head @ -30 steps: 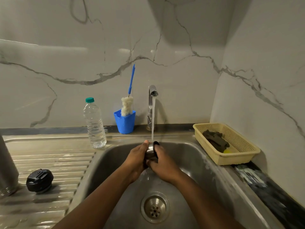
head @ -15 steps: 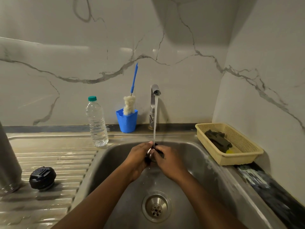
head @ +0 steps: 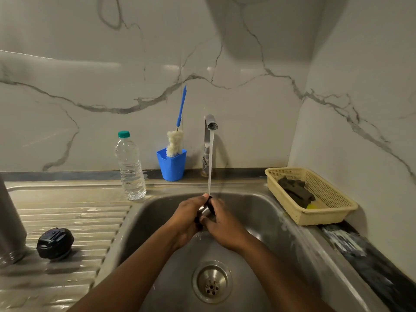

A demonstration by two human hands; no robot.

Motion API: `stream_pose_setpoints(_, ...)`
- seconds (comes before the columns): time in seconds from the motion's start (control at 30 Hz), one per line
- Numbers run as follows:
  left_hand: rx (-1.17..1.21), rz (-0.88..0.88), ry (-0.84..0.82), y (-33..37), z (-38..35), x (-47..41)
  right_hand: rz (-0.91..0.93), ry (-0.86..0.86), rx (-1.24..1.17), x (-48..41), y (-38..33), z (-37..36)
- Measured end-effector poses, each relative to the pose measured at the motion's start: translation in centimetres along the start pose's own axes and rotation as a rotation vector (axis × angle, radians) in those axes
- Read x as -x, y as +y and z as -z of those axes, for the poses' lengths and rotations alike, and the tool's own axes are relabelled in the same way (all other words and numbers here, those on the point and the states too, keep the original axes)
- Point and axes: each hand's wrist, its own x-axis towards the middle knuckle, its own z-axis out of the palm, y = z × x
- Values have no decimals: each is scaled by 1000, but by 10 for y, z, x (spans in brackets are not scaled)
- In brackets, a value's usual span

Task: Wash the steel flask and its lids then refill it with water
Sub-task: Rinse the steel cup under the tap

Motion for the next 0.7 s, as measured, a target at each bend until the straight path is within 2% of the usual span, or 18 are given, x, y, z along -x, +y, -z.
stream_pose_setpoints(0.13,55,-5,13,2,5,-3,-5,62,128,-2,-2,2)
stream_pose_setpoints(0.27,90,30,17,3,4,-4,-31,177,488,-1,4,8)
stream_pose_setpoints(0.47,93,63,-24,5,2,-3,41,34,336,-1,3,-1)
stream_pose_setpoints(0.7,124,79,39,3,2,-7,-23,131,506,4,-4,9)
